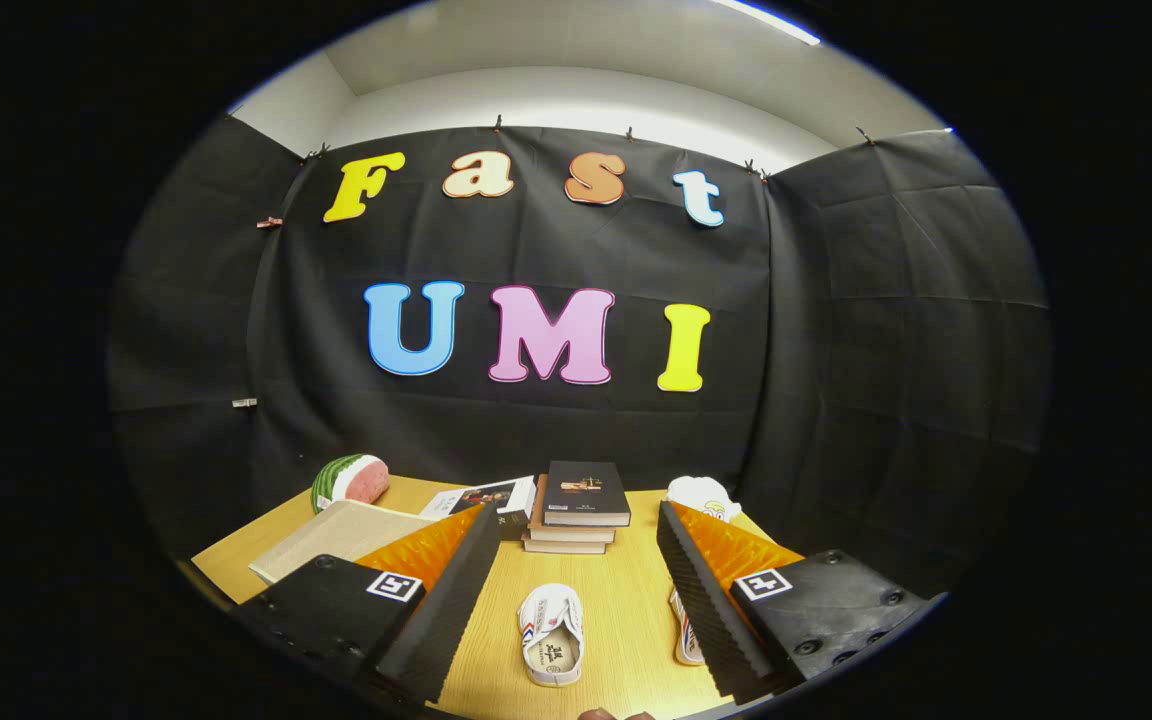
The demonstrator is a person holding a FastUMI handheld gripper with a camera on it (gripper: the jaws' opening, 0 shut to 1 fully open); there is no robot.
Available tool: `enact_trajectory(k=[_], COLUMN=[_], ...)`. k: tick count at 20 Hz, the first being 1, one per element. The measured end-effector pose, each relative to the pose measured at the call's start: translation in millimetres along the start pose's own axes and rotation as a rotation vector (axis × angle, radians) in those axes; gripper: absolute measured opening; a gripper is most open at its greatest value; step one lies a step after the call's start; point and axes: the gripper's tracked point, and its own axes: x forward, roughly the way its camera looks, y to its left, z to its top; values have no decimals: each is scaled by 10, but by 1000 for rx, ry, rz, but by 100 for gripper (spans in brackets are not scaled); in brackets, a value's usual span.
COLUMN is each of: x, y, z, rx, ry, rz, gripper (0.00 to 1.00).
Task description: Open the storage box then place both shoes into the box .Put the left shoe in first, then the right shoe, with the right side of both shoes facing outward in a uniform manner.
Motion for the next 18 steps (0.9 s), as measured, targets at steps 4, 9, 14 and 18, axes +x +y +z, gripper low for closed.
enact_trajectory(k=[4,9,14,18], x=[38,104,304,496], y=[2,58,142,286], z=[-6,-35,1,-125], rx=[12,19,26,88], ry=[14,62,85,170], rz=[4,33,84,161], gripper=[97,97,97,97])
